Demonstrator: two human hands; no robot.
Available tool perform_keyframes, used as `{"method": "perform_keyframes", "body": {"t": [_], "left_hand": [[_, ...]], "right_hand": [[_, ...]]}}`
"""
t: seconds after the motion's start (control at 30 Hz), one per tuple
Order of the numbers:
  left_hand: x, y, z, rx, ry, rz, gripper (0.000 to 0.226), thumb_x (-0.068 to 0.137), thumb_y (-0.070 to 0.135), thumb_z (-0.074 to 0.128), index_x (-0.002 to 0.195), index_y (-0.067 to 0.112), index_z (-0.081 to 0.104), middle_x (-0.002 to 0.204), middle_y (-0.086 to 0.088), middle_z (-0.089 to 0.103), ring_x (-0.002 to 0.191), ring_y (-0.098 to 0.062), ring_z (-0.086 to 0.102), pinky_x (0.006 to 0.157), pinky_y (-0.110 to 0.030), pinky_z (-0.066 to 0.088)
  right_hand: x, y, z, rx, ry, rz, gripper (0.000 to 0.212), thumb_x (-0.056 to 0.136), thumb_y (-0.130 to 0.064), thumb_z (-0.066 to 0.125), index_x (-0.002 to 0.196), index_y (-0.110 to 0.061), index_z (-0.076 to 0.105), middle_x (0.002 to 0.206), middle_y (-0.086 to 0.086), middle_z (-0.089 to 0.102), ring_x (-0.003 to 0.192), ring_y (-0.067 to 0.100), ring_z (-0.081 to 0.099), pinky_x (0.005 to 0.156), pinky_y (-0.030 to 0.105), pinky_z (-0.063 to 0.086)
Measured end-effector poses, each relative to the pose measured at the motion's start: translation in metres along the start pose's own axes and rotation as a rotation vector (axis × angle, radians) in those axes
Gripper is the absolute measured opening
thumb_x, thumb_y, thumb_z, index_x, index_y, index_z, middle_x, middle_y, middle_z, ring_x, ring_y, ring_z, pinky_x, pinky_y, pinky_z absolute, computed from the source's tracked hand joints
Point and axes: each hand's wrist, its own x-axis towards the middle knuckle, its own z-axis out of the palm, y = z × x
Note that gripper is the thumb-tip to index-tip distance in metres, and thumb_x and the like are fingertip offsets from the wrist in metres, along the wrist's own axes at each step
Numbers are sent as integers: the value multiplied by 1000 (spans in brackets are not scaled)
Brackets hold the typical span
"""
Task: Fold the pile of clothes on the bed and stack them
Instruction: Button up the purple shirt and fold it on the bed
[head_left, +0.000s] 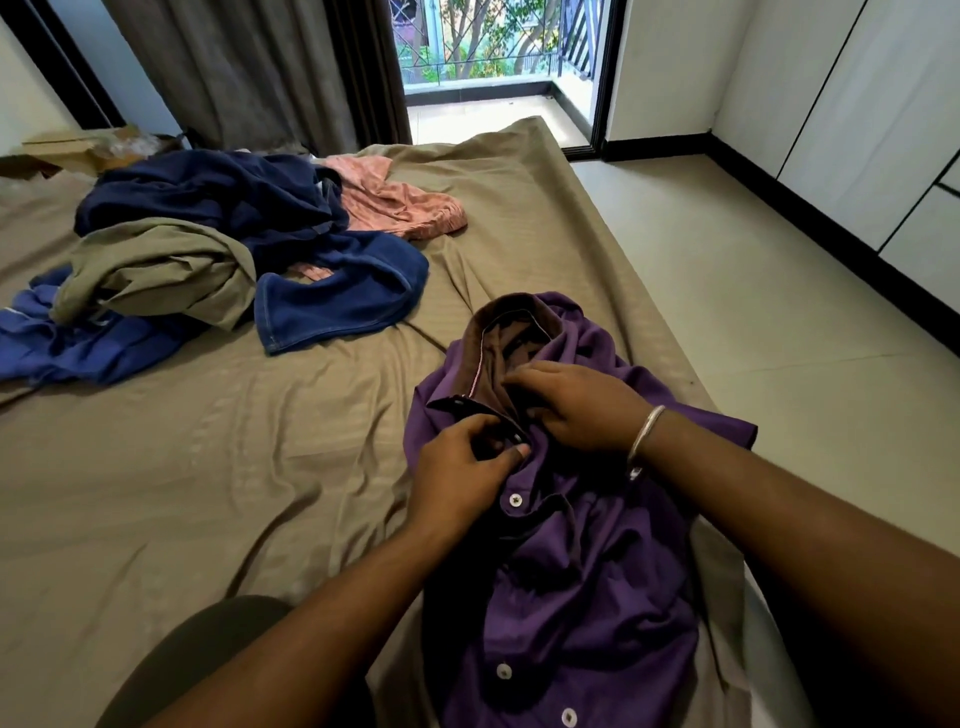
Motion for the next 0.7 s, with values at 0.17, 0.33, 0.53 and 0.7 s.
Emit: {"method": "perform_keyframes", "body": {"t": [0.17, 0.33, 0.53, 0.7], "left_hand": [[16, 9, 11, 4, -19, 26, 17, 80, 33, 79, 95, 28, 74, 85, 18, 72, 80, 8, 65, 76, -14, 52], [15, 12, 27, -3, -47, 95, 6, 84, 29, 76, 83, 26, 70, 79, 14, 71, 73, 6, 65, 69, -16, 53], [20, 4, 17, -142, 75, 5, 9, 88, 27, 71, 85, 23, 64, 76, 7, 69, 70, -6, 65, 68, -26, 53], [26, 2, 1, -221, 98, -54, 10, 84, 28, 76, 87, 22, 69, 73, 2, 71, 67, -11, 67, 68, -37, 57]], "right_hand": [[4, 4, 0, -52, -34, 36, 32, 93, -33, 58, 123, -23, 62, 113, 0, 51, 95, 21, 59, 75, 40, 53], [-6, 14, -4, -59, 61, 32, 17, 91, -33, 61, 104, -27, 71, 93, -8, 43, 81, 16, 55, 58, 31, 43], [-13, 19, -15, 155, 151, -1, 20, 78, -32, 65, 85, -13, 65, 86, -3, 64, 80, 17, 62, 71, 43, 53], [-21, 15, -27, 320, 206, -26, 14, 79, -11, 74, 92, -11, 68, 85, -1, 70, 82, 13, 67, 75, 37, 54]]}}
